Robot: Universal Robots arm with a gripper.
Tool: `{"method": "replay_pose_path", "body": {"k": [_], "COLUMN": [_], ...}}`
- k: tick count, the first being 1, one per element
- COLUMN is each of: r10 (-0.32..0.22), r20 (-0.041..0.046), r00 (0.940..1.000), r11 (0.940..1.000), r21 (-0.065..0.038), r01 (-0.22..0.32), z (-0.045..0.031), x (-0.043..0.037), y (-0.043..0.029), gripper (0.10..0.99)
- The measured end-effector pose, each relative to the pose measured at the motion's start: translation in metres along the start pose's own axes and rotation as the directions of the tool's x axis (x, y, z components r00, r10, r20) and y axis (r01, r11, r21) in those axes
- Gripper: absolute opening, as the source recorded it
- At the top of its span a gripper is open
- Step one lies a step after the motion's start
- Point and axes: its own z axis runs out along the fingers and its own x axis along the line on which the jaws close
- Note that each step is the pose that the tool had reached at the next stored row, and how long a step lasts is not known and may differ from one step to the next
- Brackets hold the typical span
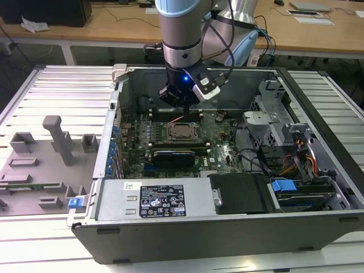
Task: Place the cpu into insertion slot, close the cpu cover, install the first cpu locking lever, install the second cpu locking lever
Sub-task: 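Install the first cpu locking lever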
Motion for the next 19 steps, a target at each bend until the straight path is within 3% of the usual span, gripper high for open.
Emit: {"method": "replay_pose_path", "body": {"k": [4, 11, 13, 19], "r10": [-0.003, -0.008, -0.01, -0.007], "r20": [0.022, 0.0486, 0.0615, 0.0662], "r00": [0.9998, 0.9988, 0.9981, 0.9978], "r11": [1.0, 1.0, 0.9999, 1.0], "r21": [0.001, 0.003, 0.004, 0.005], "r01": [0.003, 0.007, 0.01, 0.007], "z": [0.0021, 0.0045, 0.007, 0.0128], "x": [0.0026, 0.0105, 0.0129, 0.0135], "y": [0.001, 0.0047, 0.0073, 0.013], "gripper": [0.106, 0.106, 0.106, 0.106]}}
